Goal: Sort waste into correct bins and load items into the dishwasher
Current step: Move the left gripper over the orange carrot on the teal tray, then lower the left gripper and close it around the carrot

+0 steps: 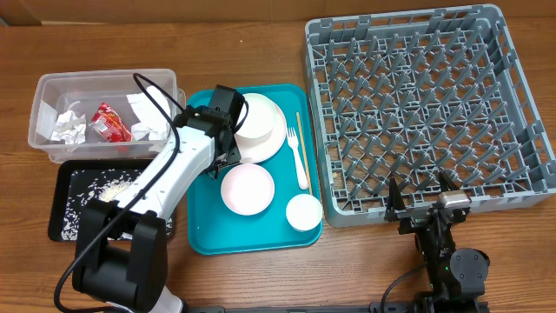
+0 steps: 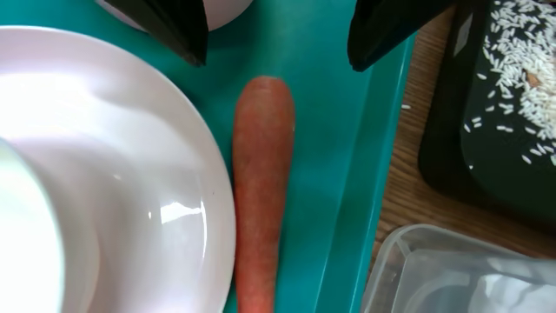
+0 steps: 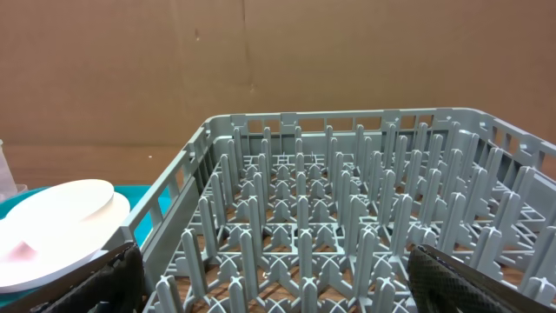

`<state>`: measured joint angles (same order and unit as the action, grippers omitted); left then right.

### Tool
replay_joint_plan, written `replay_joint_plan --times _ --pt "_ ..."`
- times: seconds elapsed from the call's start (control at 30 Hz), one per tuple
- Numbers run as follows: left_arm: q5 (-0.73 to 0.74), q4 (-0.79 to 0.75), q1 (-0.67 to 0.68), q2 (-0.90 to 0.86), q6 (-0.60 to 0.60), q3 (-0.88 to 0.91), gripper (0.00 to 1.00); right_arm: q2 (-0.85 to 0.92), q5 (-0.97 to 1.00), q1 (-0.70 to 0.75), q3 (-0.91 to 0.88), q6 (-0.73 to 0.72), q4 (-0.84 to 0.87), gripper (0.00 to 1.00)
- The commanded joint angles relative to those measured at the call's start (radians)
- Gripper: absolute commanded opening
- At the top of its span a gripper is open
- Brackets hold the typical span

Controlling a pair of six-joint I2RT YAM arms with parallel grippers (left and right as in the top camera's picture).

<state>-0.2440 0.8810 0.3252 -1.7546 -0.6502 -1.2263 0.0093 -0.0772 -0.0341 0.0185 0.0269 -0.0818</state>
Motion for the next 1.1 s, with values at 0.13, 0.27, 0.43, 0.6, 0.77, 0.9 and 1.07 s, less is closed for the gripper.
replay_joint_plan --times 0.13,0.27,0.43,0.6,0.77,0.9,1.07 --pt "-0.021 -0.02 -0.019 -0.025 0.072 0.013 0.54 -0.005 0.006 0.003 -0.011 0.003 0.005 1.0" --pt "-0.017 -0.042 -0.037 -0.079 0.071 0.013 0.55 -0.005 0.006 0.003 -0.011 0.003 0.005 1.0" --pt "-0.017 -0.057 -0.047 -0.15 0.079 0.012 0.5 -0.005 0.006 0.003 -0.011 0.003 0.005 1.0" --pt "-0.014 -0.061 -0.048 -0.149 0.091 0.012 0.51 -0.005 0.006 0.003 -0.011 0.003 0.005 1.0" --pt "-0.018 -0.077 -0.05 -0.149 0.125 0.012 0.52 -0.005 0.006 0.003 -0.011 0.003 0.005 1.0" --pt "-0.023 -0.113 -0.052 -0.149 0.184 0.012 0.54 -0.005 0.006 0.003 -0.011 0.003 0.005 1.0" --pt "-0.033 -0.124 -0.052 -0.15 0.188 0.012 0.53 -0.005 0.006 0.003 -0.011 0.003 0.005 1.0"
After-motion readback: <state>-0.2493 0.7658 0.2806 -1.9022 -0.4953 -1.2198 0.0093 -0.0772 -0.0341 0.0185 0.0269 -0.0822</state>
